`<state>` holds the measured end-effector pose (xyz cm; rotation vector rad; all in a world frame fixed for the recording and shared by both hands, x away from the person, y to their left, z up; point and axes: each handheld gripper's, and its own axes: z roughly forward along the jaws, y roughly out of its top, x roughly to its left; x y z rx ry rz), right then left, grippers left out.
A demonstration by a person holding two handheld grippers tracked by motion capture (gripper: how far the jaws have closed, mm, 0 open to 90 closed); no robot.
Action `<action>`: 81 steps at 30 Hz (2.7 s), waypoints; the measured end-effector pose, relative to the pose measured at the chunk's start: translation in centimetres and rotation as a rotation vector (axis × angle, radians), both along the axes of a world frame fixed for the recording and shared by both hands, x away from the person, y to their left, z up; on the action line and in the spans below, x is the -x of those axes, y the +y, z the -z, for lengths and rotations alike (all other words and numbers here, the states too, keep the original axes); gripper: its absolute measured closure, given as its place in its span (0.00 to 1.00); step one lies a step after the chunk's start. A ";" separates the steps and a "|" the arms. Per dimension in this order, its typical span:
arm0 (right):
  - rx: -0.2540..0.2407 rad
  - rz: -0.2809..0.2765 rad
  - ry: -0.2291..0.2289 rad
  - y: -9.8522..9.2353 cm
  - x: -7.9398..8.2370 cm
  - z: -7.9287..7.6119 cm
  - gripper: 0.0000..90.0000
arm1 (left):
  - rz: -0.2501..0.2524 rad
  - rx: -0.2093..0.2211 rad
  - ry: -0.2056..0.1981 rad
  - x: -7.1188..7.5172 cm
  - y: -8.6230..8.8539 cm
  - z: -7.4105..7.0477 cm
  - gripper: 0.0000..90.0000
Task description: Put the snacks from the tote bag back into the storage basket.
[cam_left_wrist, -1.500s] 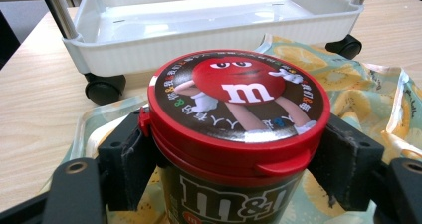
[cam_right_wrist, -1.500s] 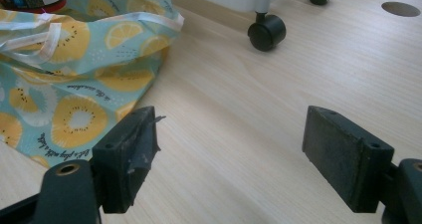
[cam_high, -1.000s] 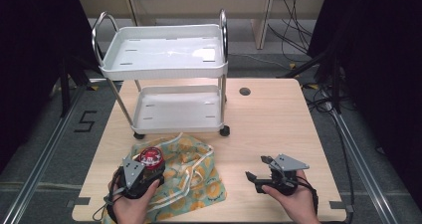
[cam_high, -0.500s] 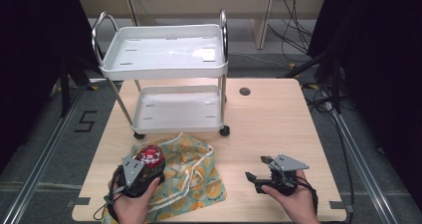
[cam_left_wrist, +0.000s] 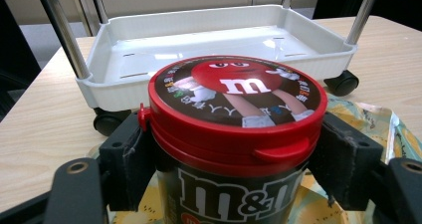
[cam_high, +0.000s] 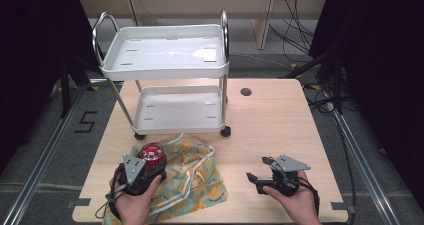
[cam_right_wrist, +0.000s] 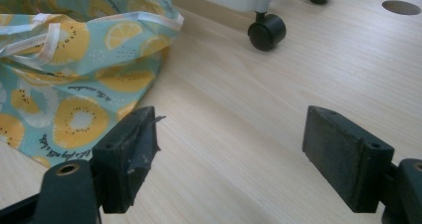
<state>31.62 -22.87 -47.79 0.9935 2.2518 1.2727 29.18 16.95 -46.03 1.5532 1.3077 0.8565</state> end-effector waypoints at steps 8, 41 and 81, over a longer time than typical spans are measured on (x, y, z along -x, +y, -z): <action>-0.008 -0.007 -0.001 0.0 0.0 0.0 0.25 | -0.001 0.008 -0.007 0.0 0.1 -0.1 0.28; 0.004 0.004 -0.011 -0.2 0.0 -0.2 0.25 | -0.009 0.008 -0.024 -0.7 -0.3 -0.8 0.28; 0.003 0.004 -0.011 -0.2 0.0 -0.2 0.25 | -0.039 0.012 -0.034 -1.8 -0.2 -1.4 0.28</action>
